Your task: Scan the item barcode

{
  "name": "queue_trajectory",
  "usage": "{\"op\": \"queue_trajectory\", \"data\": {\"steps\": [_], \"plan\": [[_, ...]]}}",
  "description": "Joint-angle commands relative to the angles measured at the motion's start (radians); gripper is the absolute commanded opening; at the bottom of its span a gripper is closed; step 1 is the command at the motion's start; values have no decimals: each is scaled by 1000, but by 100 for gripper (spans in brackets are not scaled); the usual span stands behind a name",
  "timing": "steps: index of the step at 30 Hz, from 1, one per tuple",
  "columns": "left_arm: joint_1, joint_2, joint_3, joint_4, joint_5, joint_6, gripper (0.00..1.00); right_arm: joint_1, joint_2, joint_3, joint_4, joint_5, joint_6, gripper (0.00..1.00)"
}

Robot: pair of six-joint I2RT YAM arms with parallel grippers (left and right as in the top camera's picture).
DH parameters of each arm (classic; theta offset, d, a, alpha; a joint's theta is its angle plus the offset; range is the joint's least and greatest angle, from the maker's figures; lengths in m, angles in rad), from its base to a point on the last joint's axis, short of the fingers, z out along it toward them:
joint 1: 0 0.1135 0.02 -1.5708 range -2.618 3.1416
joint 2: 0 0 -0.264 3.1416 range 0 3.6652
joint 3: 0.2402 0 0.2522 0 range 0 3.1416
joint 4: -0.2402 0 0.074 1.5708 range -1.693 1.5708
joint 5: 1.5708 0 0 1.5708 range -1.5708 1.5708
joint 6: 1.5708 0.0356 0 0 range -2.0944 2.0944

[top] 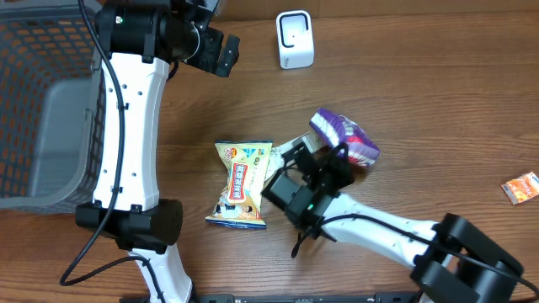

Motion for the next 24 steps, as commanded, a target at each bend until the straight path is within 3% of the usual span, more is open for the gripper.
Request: {"op": "queue_trajectory", "data": {"steps": [1,5,7,8,11,12,16,24], "plan": [[4,-8,6,0,-3,-14,100,66,53,9,2,-131,1,4],[4,-8,6,0,-3,-14,100,133,74,8,-12,-245,0,4],[4,-8,6,0,-3,-14,100,160,73,9,-19,-318,0,14],[4,-8,6,0,-3,-14,100,178,73,9,-23,-361,1,25],[4,-8,6,0,-3,-14,100,225,73,9,-40,-489,1,90],[4,-8,6,0,-3,-14,100,241,73,9,-43,-529,1,100],[4,-8,6,0,-3,-14,100,291,69,11,-47,-586,95,100],[4,-8,6,0,-3,-14,100,307,5,82,-311,-773,545,100]]}}
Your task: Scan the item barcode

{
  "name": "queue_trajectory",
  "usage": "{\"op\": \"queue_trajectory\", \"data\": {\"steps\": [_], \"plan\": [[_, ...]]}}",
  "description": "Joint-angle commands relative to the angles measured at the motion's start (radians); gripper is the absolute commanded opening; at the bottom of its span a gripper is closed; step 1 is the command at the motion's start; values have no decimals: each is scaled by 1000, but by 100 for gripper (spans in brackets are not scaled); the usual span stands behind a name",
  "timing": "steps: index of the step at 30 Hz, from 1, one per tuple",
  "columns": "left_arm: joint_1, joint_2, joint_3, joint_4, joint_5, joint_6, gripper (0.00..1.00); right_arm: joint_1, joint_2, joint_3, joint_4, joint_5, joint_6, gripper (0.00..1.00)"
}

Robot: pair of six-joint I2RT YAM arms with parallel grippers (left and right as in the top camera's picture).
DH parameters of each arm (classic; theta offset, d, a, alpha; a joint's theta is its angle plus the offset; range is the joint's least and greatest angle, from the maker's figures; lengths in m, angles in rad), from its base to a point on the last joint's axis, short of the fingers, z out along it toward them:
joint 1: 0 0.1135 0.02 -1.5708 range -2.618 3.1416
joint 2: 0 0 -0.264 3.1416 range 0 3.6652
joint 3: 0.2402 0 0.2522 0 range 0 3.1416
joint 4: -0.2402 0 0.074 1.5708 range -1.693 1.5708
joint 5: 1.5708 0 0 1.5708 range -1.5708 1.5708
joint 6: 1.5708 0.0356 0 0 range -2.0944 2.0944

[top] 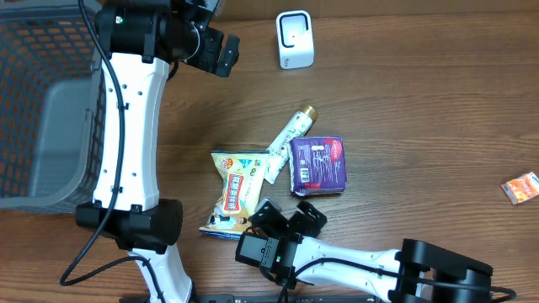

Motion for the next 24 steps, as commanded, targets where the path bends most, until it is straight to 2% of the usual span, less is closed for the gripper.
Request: {"op": "queue_trajectory", "data": {"steps": [1,9,12,15,18,21,24], "plan": [[4,-8,6,0,-3,-14,100,-5,-81,44,-79,-143,263,100],[4,-8,6,0,-3,-14,100,-51,-382,180,-263,-223,531,100],[4,-8,6,0,-3,-14,100,-123,-537,187,-284,-261,627,100],[4,-8,6,0,-3,-14,100,-276,-734,187,-342,-265,711,100],[4,-8,6,0,-3,-14,100,-391,-860,186,-341,-266,699,100],[4,-8,6,0,-3,-14,100,-456,-948,185,-342,-237,571,100],[4,-8,6,0,-3,-14,100,-504,-998,178,-324,-218,541,100]]}}
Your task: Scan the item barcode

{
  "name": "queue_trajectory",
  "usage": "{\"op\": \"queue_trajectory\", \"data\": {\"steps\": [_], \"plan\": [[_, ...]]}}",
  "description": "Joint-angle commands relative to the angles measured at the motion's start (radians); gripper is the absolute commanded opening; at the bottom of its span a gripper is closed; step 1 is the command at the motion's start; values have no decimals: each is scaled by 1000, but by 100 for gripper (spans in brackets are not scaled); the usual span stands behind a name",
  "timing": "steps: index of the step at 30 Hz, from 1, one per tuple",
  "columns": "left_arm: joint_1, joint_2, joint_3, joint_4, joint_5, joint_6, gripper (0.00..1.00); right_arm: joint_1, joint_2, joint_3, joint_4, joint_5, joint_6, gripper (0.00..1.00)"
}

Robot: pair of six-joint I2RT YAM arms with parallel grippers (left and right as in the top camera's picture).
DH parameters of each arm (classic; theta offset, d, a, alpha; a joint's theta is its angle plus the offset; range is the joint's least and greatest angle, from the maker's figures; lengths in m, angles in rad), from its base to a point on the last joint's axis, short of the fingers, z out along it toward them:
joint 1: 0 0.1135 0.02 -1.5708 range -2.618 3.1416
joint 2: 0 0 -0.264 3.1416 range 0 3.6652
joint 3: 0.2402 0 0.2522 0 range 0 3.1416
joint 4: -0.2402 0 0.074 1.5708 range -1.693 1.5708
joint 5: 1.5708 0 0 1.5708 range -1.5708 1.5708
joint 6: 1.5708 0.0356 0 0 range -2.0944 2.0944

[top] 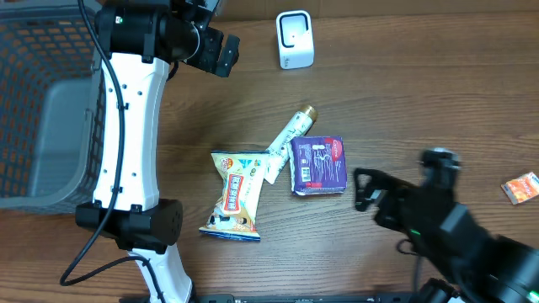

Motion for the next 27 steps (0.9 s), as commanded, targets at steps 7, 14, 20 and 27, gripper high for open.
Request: {"op": "queue_trajectory", "data": {"steps": [7,14,20,27], "plan": [[4,-8,6,1,-3,-14,100,-243,8,-68,87,-271,-228,100],[4,-8,6,1,-3,-14,100,-643,183,-72,195,-819,-461,100],[4,-8,6,1,-3,-14,100,-953,455,-72,199,-1174,-739,100],[4,-8,6,0,-3,-14,100,-1088,771,-72,201,-1266,-1055,100]]}}
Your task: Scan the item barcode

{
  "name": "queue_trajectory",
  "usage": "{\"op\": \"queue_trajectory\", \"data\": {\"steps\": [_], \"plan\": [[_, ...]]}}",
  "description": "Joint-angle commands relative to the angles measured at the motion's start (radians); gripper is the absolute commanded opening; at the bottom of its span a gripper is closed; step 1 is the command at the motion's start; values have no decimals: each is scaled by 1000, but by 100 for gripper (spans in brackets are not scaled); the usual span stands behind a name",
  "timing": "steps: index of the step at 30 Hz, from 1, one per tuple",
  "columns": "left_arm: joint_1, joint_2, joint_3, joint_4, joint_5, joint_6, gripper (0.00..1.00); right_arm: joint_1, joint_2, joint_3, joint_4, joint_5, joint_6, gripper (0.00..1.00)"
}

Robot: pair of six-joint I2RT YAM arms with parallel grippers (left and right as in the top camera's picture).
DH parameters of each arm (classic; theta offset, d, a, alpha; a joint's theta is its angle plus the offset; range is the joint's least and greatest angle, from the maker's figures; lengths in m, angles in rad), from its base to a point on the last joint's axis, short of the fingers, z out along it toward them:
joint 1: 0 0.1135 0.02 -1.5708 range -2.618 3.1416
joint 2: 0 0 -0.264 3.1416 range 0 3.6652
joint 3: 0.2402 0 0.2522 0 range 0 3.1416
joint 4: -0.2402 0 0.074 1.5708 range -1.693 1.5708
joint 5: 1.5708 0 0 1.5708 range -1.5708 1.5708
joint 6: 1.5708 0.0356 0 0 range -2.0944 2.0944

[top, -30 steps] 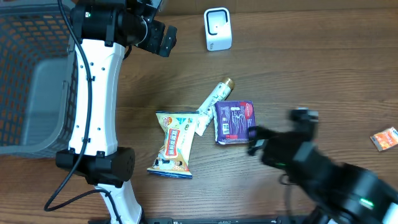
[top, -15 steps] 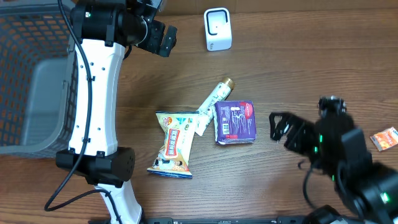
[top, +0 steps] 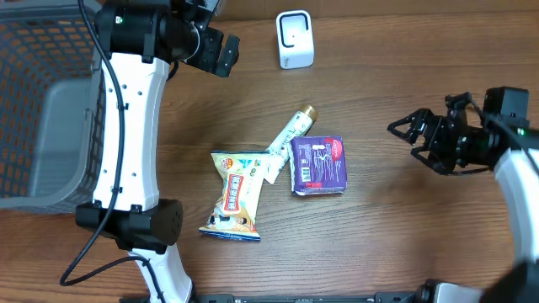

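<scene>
A purple packet (top: 318,165) lies flat on the table's middle, printed face up. Its left edge touches a cream tube (top: 290,135) that leans across a yellow snack bag (top: 236,195). The white scanner (top: 295,39) stands at the far edge. My right gripper (top: 407,139) hovers well to the right of the packet, open, with nothing between its fingers. My left gripper (top: 221,52) is raised at the far left of the scanner; its jaws do not show clearly.
A grey mesh basket (top: 42,109) fills the left side. A small orange packet (top: 520,187) lies near the right edge. The left arm's white links (top: 126,135) stand between the basket and the snack bag.
My right gripper has moved from just right of the purple packet to farther right and farther back, still open. The packet, tube, snack bag and left arm are unchanged.
First the purple packet was tilted up off the table at my right gripper's tips. Then it lay flat beside the tube, with the gripper near the front by the snack bag. After that the gripper was right of the packet, and now stands farther right.
</scene>
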Motion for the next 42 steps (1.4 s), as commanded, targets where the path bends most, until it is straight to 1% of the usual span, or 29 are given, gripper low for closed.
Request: {"op": "queue_trajectory", "data": {"steps": [1,4,5,7,10,14,23,27,32,35,42], "plan": [[4,-8,6,0,-3,-14,100,-16,114,-3,10,-122,-257,100],[4,-8,6,0,-3,-14,100,-8,211,-3,50,-179,-385,100],[4,-8,6,0,-3,-14,100,-4,238,-3,78,-178,-407,100],[4,-8,6,0,-3,-14,100,-3,289,-3,155,-175,-386,100],[4,-8,6,0,-3,-14,100,-2,341,-3,266,-182,-299,100],[4,-8,6,0,-3,-14,100,22,384,-2,348,-195,-287,100],[4,-8,6,0,-3,-14,100,204,457,-1,539,-217,-182,100],[4,-8,6,0,-3,-14,100,256,491,-1,580,-216,-164,100],[4,-8,6,0,-3,-14,100,273,541,-1,605,-247,-163,100],[4,-8,6,0,-3,-14,100,274,568,-1,605,-309,-195,100],[4,-8,6,0,-3,-14,100,294,592,-1,599,-337,-225,100]]}}
